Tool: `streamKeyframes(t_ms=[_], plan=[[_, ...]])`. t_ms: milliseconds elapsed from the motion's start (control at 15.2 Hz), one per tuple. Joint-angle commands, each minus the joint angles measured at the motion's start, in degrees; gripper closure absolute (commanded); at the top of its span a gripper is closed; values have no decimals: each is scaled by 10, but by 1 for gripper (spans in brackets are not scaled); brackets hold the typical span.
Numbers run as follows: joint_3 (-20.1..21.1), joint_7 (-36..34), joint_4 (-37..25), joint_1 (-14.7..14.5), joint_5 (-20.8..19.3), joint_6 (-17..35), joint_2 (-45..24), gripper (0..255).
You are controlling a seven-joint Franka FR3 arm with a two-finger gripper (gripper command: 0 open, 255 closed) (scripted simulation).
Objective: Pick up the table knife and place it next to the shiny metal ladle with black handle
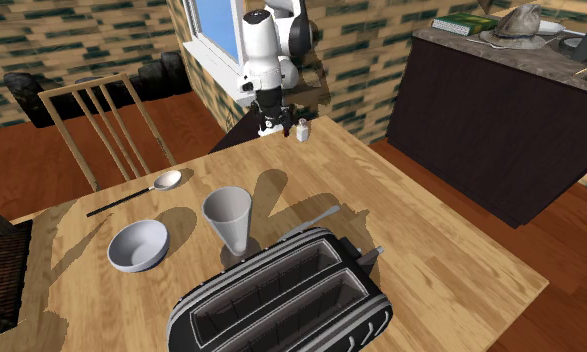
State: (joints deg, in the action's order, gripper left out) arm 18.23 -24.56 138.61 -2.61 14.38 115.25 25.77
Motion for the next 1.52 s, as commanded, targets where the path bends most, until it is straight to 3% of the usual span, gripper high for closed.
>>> streamKeyframes(t_ms=[0,330,660,1188,1320,1452], plan=[[23,-42,-16,2,2,32,-39,0],[73,-146,-73,13,-24,99,-147,0],[103,-264,-150,15,-89,148,-265,0],[81,-439,-318,-39,-209,173,-457,0],[69,-469,-365,-57,-228,170,-499,0],[66,-472,-364,-61,-233,180,-509,0]])
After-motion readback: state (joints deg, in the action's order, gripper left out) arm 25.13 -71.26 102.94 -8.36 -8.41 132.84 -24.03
